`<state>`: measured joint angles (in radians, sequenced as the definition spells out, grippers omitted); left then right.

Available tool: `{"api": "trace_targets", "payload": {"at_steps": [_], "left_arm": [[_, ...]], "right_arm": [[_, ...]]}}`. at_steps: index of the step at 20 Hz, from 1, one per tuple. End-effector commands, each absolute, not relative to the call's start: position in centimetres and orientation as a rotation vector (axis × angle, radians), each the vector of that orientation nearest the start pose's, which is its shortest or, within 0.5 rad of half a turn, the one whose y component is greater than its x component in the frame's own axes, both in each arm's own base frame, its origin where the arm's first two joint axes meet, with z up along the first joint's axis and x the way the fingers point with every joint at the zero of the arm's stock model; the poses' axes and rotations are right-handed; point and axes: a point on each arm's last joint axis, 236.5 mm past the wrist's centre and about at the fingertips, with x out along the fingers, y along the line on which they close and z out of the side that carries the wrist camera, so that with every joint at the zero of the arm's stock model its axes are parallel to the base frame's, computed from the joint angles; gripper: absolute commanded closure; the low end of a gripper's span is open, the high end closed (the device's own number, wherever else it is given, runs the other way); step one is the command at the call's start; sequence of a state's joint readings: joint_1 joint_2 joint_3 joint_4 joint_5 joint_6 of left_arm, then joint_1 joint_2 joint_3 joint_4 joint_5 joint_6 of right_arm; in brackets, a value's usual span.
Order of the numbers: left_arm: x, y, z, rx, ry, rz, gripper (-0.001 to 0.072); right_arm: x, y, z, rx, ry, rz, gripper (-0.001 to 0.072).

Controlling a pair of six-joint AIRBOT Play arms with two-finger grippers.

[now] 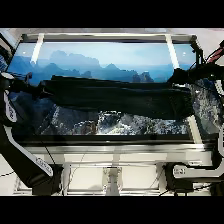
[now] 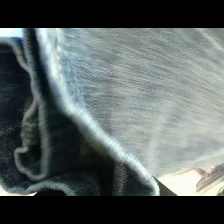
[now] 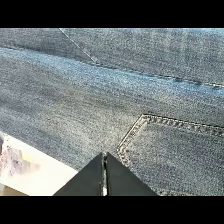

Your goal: Fold the clothes and pants, and hang the long-sleeved shirts on hangers.

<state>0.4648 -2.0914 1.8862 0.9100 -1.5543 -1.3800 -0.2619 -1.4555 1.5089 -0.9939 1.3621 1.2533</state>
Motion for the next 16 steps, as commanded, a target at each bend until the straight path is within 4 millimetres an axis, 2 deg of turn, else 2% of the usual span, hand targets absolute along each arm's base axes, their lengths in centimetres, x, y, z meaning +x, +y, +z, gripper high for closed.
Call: {"api": "trace_targets", "payload": {"at_steps": [1, 4, 6, 8, 10, 13, 16], "left_arm": [[48.3, 7.7, -3.8, -0.742, 1.382, -0.279, 0.0682], [48.6, 6.6, 1.6, -0.653, 1.297, -0.292, 0.0682], [48.5, 4.8, 4.8, -0.575, 1.256, -0.315, 0.0682], [48.2, 2.3, 6.9, -0.461, 1.248, -0.333, 0.0683], [48.3, -1.7, 8.5, -0.359, 1.247, -0.387, 0.0682], [48.9, -10.3, 10.4, -0.250, 1.205, -0.521, 0.0682], [47.8, -18.7, 10.7, -0.158, 1.183, -0.655, 0.0683]], "right_arm": [[43.9, 1.3, 8.5, 0.349, 1.133, 0.364, 0.0684], [43.9, 1.4, 8.5, 0.353, 1.134, 0.368, 0.0684], [43.9, 1.7, 8.7, 0.364, 1.129, 0.378, 0.0684], [44.0, 1.9, 8.8, 0.372, 1.125, 0.385, 0.0684], [44.0, 1.9, 8.8, 0.371, 1.126, 0.385, 0.0684], [44.0, 1.9, 8.8, 0.371, 1.126, 0.385, 0.0684], [43.9, 1.9, 8.8, 0.371, 1.127, 0.385, 0.0684]]}}
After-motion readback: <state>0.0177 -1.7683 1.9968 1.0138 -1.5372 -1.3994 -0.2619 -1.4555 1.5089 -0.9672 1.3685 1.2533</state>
